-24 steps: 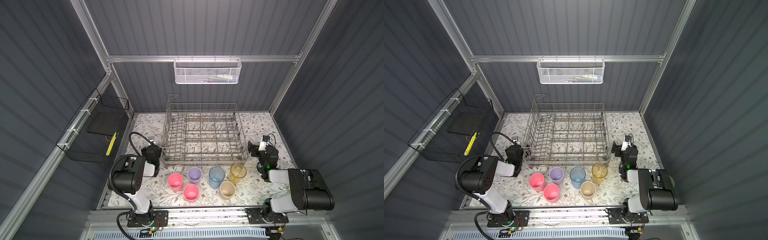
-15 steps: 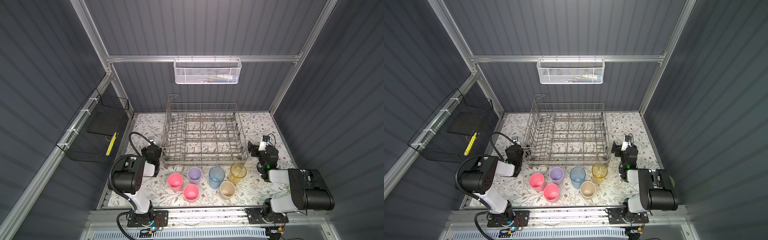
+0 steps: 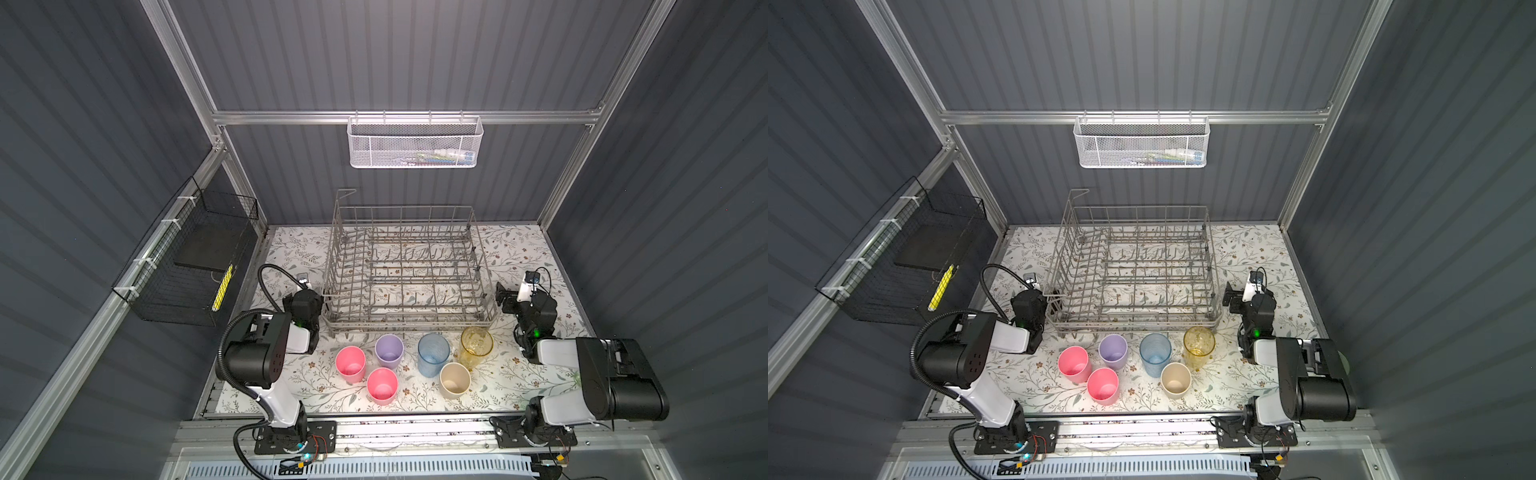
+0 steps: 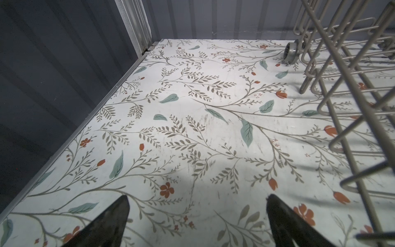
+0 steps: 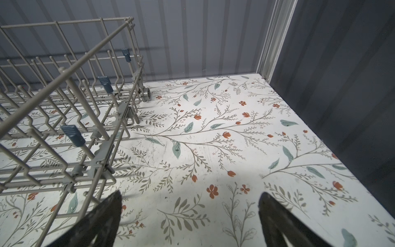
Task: Load cups into a dish rack
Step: Pick up the cup from the bottom-right of the table.
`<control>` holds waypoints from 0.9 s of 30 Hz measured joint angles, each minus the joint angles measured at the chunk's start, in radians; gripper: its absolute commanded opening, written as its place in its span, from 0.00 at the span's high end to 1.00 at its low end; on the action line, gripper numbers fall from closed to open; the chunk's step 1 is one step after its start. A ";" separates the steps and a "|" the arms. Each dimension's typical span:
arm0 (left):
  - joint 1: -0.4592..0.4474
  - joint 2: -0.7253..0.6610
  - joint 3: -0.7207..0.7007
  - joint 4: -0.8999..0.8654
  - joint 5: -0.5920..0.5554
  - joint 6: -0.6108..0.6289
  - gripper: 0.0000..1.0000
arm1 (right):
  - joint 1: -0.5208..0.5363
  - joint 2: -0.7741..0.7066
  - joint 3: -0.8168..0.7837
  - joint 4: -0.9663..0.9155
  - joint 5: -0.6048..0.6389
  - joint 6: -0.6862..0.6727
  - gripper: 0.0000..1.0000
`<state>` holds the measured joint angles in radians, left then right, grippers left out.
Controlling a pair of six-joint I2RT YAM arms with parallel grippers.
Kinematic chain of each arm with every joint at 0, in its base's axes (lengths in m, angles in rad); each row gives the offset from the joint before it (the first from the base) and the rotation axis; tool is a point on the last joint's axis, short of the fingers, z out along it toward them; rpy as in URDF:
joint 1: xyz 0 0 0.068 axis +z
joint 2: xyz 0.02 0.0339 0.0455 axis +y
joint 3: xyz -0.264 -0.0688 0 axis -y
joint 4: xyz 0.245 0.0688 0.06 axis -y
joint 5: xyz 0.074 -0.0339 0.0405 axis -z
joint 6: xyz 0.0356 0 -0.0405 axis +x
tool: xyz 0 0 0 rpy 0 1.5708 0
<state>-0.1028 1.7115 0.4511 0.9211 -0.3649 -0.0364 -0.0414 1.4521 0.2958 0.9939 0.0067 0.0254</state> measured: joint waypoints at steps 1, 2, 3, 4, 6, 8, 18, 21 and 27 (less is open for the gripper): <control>0.000 0.000 0.000 0.000 0.000 0.000 0.00 | 0.000 0.000 0.000 0.000 0.000 0.000 0.01; 0.000 0.000 0.000 0.000 0.000 0.000 0.00 | 0.000 0.000 0.000 0.000 0.000 0.000 0.01; 0.000 0.000 0.000 0.000 0.000 0.000 0.00 | 0.000 0.000 0.000 0.000 0.000 0.000 0.01; 0.000 0.000 0.000 0.000 0.000 0.000 0.00 | 0.000 0.000 0.000 0.000 0.000 0.000 0.01; 0.000 0.000 0.000 0.000 0.000 0.000 0.00 | 0.000 0.000 0.000 0.000 0.000 0.000 0.01; 0.000 0.000 0.000 -0.001 -0.001 0.000 0.00 | 0.000 0.000 0.000 0.000 0.002 0.000 0.01; 0.000 -0.183 0.074 -0.235 -0.066 -0.002 0.00 | 0.000 -0.011 0.000 -0.014 0.053 0.019 0.01; 0.000 -0.227 0.078 -0.280 -0.097 -0.001 0.00 | 0.000 -0.042 0.003 -0.048 0.064 0.020 0.01; 0.000 -0.322 0.085 -0.389 -0.137 -0.002 0.00 | 0.000 -0.108 0.080 -0.186 0.089 0.027 0.01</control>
<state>-0.1028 1.3891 0.5362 0.5323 -0.5014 -0.0380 -0.0410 1.3437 0.3759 0.8078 0.0956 0.0521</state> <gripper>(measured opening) 0.999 0.991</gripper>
